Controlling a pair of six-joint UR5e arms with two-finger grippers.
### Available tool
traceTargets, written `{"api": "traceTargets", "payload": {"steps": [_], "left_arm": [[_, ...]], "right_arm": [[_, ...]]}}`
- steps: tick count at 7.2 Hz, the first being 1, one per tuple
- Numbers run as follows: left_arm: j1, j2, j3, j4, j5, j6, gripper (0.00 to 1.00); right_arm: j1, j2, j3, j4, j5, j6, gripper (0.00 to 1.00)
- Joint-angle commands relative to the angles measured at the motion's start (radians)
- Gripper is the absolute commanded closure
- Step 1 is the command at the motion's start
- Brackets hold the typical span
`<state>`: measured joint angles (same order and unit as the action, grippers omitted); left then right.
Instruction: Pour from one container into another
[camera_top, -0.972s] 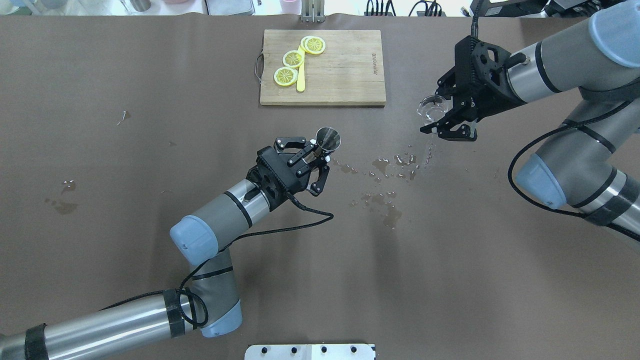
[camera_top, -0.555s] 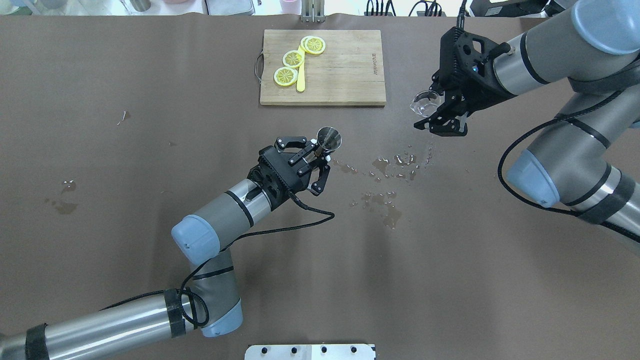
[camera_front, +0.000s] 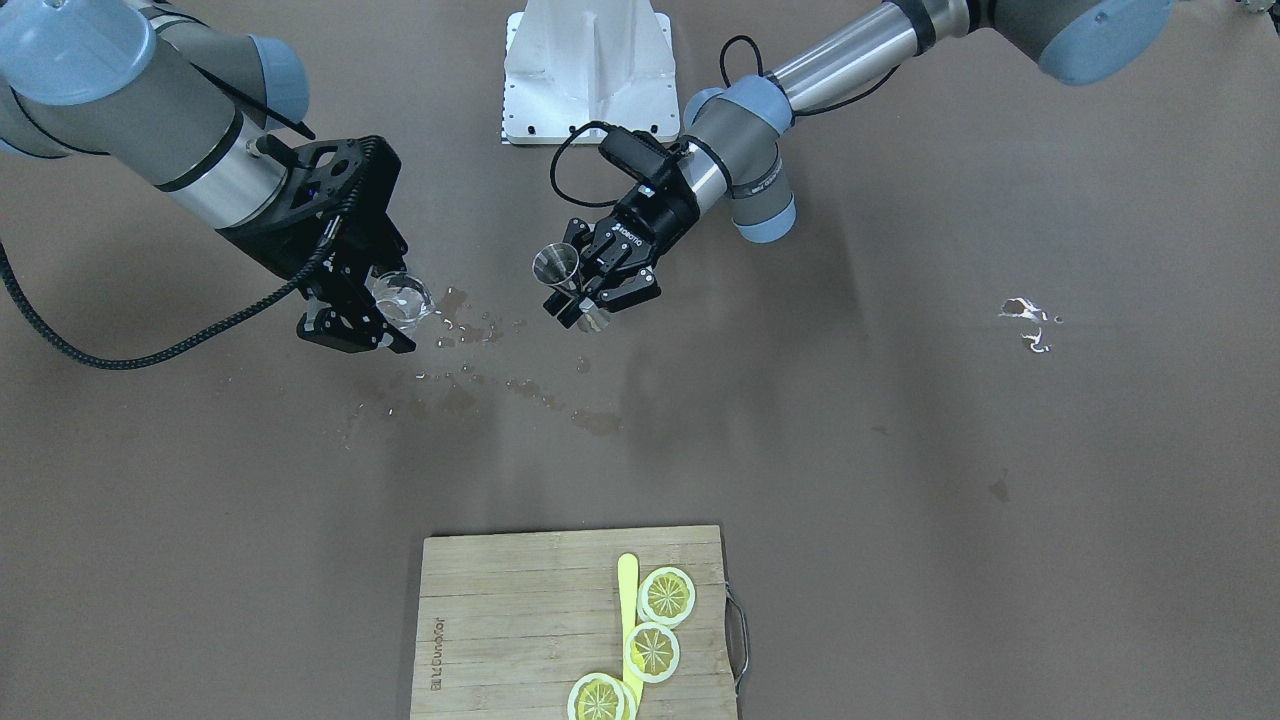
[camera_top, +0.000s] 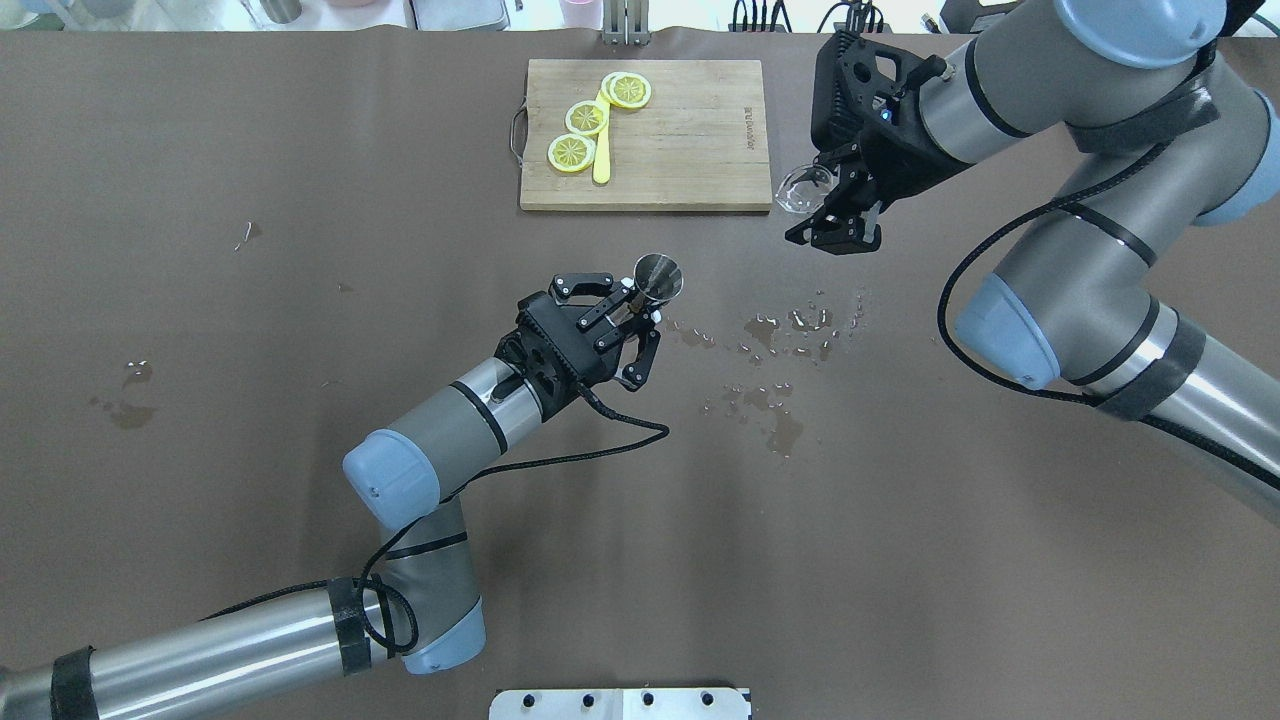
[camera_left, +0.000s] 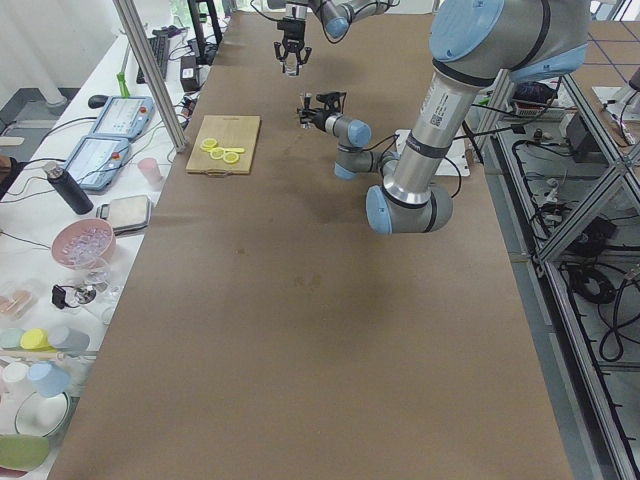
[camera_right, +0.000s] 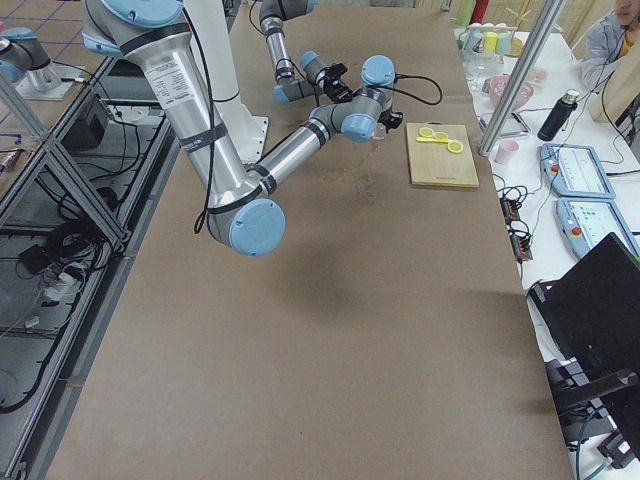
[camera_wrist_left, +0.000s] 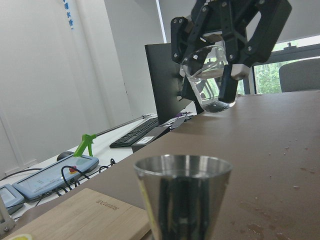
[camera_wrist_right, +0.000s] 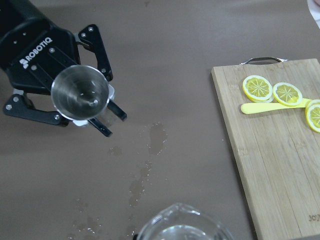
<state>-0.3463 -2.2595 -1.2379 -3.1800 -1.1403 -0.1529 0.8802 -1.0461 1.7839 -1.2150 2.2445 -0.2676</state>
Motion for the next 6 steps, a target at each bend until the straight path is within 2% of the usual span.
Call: {"api": "traceTargets", "payload": {"steps": [1,4,6], "left_arm": [[-0.005,0.002,0.000,0.000,0.001,0.001,1.00],[-0.008,0.005,0.005,0.000,0.001,0.000,1.00],[-0.008,0.005,0.005,0.000,0.001,-0.001,1.00]], "right_arm": [[-0.015,0.035,0.022,-0.069,0.000,0.001,1.00],[-0.076,0.044,0.064,-0.124,-0.080,0.011,1.00],[-0.084,0.043,0.060,-0.124,-0.080,0.011,1.00]]}}
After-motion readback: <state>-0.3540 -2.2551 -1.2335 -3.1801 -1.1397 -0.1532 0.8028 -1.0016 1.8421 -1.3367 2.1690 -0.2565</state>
